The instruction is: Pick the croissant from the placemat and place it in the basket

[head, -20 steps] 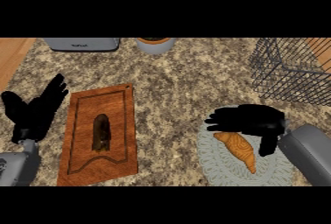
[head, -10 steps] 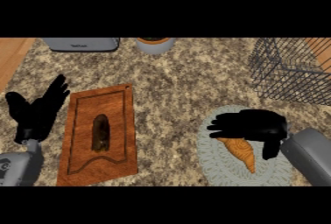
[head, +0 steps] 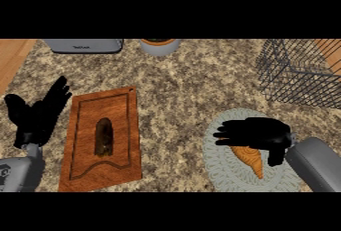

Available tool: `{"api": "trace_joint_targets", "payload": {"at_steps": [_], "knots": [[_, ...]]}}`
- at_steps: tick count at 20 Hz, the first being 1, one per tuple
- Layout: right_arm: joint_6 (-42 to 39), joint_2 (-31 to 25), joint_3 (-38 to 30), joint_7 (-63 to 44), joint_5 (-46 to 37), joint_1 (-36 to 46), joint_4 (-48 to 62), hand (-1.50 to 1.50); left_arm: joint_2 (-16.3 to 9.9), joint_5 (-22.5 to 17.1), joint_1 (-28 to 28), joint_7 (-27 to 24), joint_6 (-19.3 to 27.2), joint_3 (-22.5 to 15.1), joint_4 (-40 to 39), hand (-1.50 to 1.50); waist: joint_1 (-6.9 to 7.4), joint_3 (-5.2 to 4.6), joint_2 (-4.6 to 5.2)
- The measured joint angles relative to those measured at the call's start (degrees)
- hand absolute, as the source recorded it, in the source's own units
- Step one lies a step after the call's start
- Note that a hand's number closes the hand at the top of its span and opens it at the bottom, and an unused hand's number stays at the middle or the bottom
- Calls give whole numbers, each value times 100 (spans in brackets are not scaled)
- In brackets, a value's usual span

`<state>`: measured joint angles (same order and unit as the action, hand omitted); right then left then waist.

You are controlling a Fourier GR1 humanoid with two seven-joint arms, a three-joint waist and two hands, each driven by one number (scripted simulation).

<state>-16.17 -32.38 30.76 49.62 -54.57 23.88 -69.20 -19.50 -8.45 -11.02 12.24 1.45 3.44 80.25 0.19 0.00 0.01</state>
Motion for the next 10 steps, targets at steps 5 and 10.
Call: {"api": "trace_joint_targets", "payload": {"at_steps": [5, 10], "knots": [[428, 140, 131, 229, -541, -12, 233, 150, 68, 39, -29, 52, -51, 47, 14, 0, 6, -21, -16], [571, 368, 87, 361, -894, 51, 358, 150, 63, 68, -86, 191, -114, 150, 109, 0, 7, -48, -48]]}}
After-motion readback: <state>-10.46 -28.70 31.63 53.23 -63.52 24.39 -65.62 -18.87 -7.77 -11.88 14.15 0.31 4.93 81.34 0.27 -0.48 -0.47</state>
